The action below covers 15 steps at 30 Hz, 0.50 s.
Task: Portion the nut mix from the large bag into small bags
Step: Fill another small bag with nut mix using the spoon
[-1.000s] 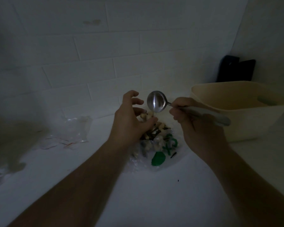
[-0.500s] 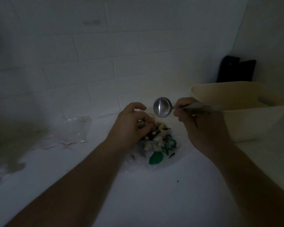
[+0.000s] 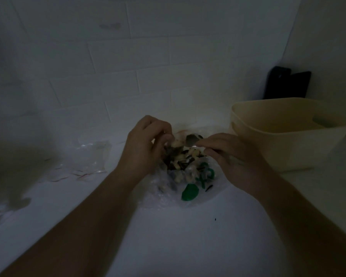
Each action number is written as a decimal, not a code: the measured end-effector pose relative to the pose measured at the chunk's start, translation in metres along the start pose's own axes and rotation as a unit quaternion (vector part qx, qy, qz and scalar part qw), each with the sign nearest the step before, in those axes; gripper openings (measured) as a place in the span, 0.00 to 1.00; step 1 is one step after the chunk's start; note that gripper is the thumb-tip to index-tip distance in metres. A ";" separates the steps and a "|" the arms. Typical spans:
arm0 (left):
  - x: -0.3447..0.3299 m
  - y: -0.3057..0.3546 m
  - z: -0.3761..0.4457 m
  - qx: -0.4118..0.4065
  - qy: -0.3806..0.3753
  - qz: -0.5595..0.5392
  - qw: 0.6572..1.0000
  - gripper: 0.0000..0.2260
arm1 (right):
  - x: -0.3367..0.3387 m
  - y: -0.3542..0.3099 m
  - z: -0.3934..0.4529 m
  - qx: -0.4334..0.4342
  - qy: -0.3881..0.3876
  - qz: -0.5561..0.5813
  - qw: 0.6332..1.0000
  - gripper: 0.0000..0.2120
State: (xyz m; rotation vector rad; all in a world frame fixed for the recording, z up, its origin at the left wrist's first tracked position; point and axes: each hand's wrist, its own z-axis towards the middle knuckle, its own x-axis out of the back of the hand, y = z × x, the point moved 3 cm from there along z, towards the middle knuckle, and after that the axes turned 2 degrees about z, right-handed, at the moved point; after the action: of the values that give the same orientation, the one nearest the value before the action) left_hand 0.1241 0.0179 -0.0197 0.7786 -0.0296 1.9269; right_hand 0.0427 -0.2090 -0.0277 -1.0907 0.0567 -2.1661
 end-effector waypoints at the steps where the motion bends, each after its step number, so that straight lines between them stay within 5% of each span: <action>1: 0.000 -0.002 0.000 0.009 0.003 -0.006 1.000 0.05 | 0.001 0.000 0.002 -0.026 0.014 -0.002 1.000 0.10; 6: -0.004 -0.004 -0.002 0.106 -0.015 -0.053 0.993 0.04 | 0.005 -0.006 0.004 -0.101 0.065 0.014 0.993 0.10; 12: -0.015 -0.005 -0.008 0.176 -0.167 -0.051 0.969 0.04 | -0.004 -0.015 0.003 -0.136 0.064 0.033 0.988 0.13; 15: -0.010 -0.007 -0.005 0.194 -0.098 -0.039 0.975 0.06 | 0.001 -0.018 0.005 -0.140 0.101 0.008 0.985 0.18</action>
State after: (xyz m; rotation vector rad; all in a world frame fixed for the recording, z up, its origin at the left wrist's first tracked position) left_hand 0.1302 0.0155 -0.0311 1.2102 0.2609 1.7976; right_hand 0.0358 -0.1945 -0.0178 -1.0113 0.4727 -2.2947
